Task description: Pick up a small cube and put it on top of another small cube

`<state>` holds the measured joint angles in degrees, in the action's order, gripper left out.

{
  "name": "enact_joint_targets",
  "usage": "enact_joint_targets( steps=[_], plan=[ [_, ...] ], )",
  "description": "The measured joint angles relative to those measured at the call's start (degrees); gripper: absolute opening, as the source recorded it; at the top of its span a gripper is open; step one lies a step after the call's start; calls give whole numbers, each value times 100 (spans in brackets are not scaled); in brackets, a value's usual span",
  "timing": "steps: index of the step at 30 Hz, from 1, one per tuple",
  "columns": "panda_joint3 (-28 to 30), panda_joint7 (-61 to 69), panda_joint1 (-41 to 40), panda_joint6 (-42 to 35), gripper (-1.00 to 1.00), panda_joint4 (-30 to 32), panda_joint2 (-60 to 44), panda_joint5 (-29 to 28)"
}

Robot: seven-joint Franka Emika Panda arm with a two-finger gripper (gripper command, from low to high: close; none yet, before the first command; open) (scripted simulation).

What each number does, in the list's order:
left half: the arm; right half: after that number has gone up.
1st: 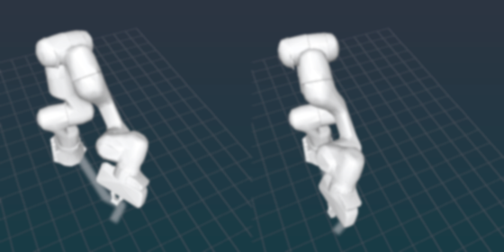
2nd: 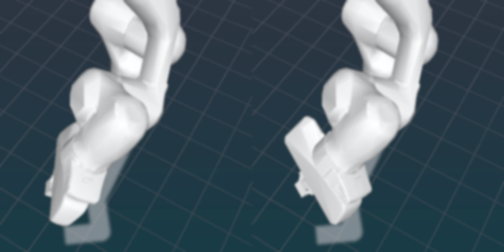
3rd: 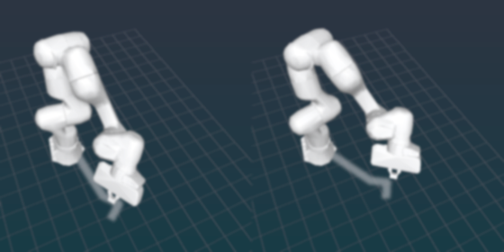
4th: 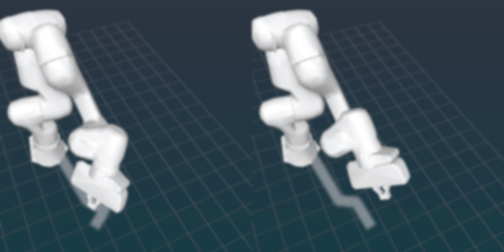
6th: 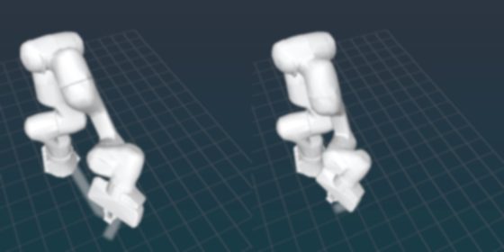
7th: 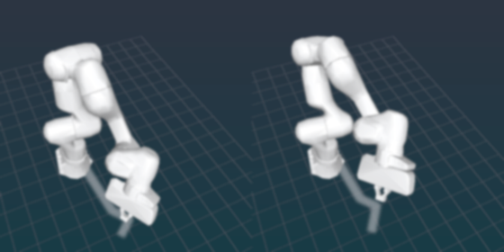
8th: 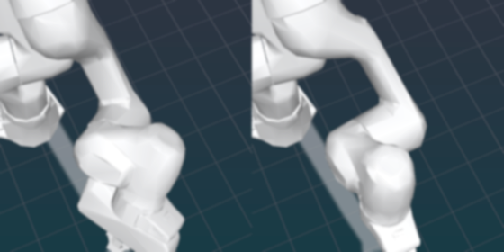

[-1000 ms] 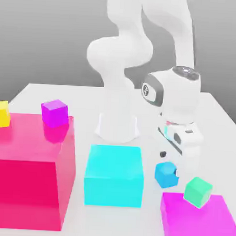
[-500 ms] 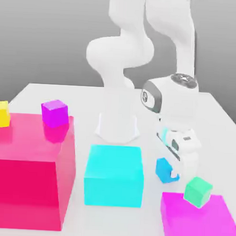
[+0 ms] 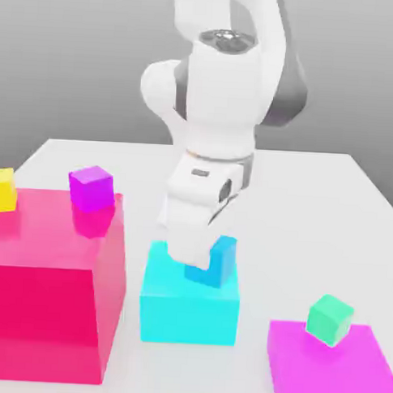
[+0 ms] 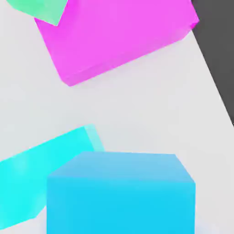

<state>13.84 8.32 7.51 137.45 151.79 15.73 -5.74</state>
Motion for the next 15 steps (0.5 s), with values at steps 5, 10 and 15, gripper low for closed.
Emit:
enact_joint_targets(
  steps=[5,10,15],
  plan=[
    [517,-1002,-1050,-1093,-100,-776,340,-189],
    [1097,-1947,-2054,-1898,-100,-1426,485,-356],
    [1302,-2074,-2250,-1424,100,-1198,227,-351]
  ],
)
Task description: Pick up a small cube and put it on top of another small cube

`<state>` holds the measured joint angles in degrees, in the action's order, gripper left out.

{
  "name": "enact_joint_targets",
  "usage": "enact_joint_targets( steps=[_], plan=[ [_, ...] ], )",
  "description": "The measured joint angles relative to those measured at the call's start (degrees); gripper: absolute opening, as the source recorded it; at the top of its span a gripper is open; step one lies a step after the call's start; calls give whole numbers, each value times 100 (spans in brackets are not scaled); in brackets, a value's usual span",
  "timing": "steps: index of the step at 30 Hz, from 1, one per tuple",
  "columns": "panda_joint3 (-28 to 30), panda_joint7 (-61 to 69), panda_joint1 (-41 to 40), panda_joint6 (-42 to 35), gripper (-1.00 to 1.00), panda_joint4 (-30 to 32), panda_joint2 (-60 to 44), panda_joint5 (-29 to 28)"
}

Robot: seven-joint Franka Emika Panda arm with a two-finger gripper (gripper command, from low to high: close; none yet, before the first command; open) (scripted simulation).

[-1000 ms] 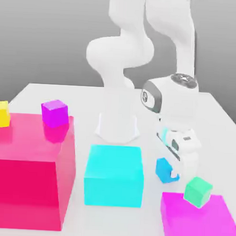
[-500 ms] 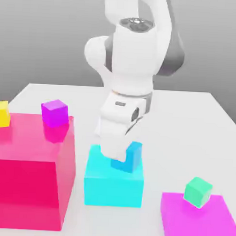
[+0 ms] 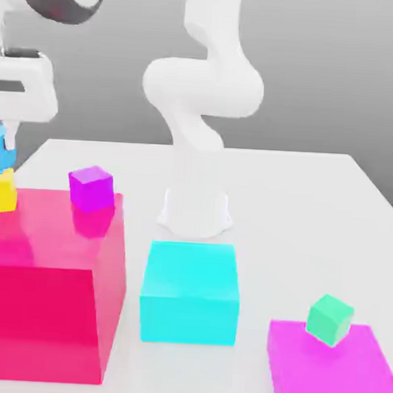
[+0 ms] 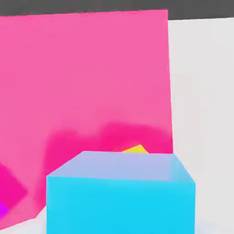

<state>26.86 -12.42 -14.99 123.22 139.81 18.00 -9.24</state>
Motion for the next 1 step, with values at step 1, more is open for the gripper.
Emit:
enact_joint_targets(
  steps=[1],
  plan=[
    [0,0,0,0,100,0,0,0]
  ],
)
